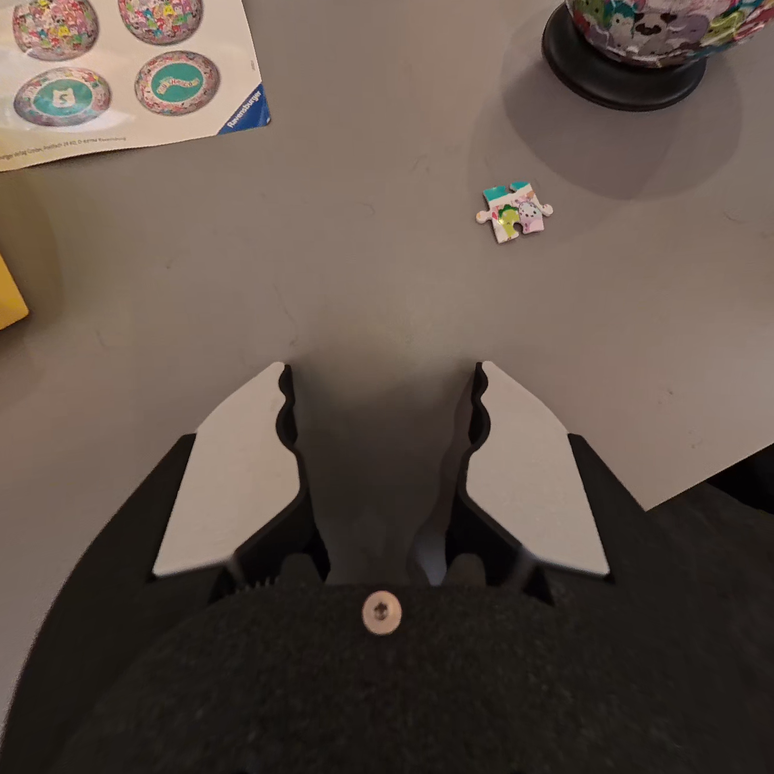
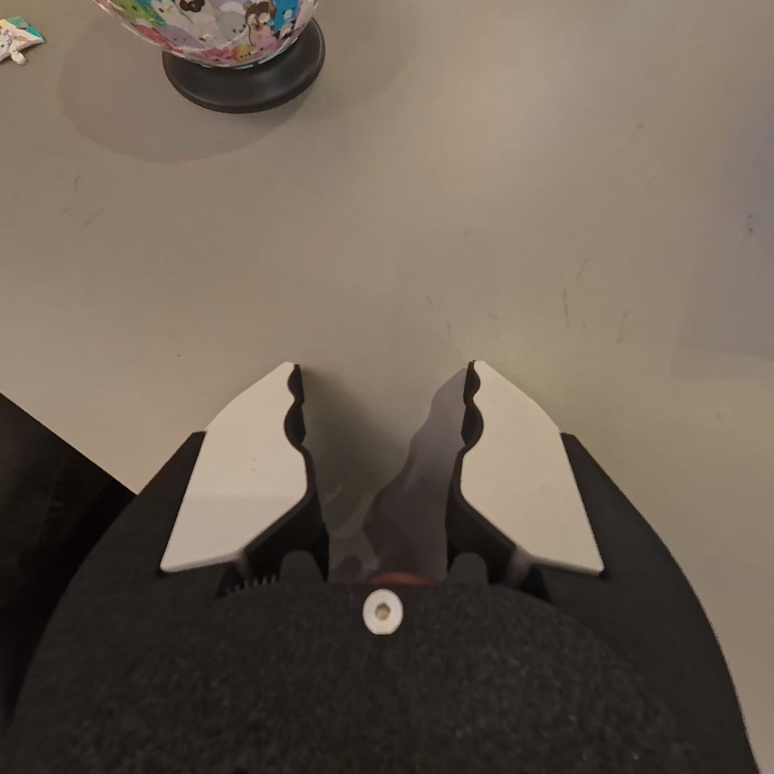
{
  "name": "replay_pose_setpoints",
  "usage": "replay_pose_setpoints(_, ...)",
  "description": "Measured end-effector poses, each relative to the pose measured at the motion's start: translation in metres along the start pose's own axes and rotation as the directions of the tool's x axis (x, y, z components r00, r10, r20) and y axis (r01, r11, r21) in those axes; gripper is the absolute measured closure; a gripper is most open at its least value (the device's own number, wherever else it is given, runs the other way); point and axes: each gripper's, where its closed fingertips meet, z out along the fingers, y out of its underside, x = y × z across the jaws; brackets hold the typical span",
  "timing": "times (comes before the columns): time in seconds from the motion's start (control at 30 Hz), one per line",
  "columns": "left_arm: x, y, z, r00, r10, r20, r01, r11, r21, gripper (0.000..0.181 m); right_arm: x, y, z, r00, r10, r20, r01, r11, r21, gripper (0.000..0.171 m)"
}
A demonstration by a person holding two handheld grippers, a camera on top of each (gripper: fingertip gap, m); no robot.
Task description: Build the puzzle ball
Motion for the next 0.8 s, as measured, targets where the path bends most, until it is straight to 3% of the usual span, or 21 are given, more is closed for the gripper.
replay_pose_setpoints(0.13,0.001,-0.002,-0.007,0.996,-0.056,-0.066,0.055,0.998,-0.024,0.11,-0.003,0.001,-0.001,1.0,-0.016,0.019,0.016,1.0,-0.004,0.096)
replay_pose_setpoints(0.23,-0.004,-0.024,-0.022,0.987,-0.084,-0.134,0.097,0.991,0.095,0.111,-0.014,-0.003,-0.002,0.995,-0.019,0.097,0.018,1.0,0.012,0.096)
replay_pose_setpoints(0.3,-0.004,-0.042,-0.032,0.976,-0.076,-0.203,0.111,0.98,0.166,0.105,-0.034,-0.016,-0.006,0.968,0.052,0.244,-0.069,0.996,0.062,0.093)
replay_pose_setpoints(0.4,0.003,-0.081,-0.045,0.932,-0.057,-0.359,0.167,0.944,0.286,0.102,-0.068,-0.05,-0.013,0.836,0.175,0.52,-0.258,0.962,0.09,0.083)
replay_pose_setpoints(0.47,0.016,-0.099,-0.043,0.872,-0.023,-0.489,0.175,0.948,0.267,0.099,-0.077,-0.073,-0.01,0.755,0.205,0.623,-0.322,0.944,0.079,0.08)
replay_pose_setpoints(0.67,0.038,-0.111,0.035,0.75,-0.001,-0.661,0.013,1.0,0.014,0.09,-0.045,-0.108,0.063,0.895,-0.176,0.41,0.137,0.983,0.122,0.068)
replay_pose_setpoints(0.8,0.064,-0.144,0.065,0.544,-0.082,-0.835,0.082,0.996,-0.044,0.091,-0.047,-0.124,0.095,0.882,-0.225,0.414,0.187,0.974,0.131,0.059)
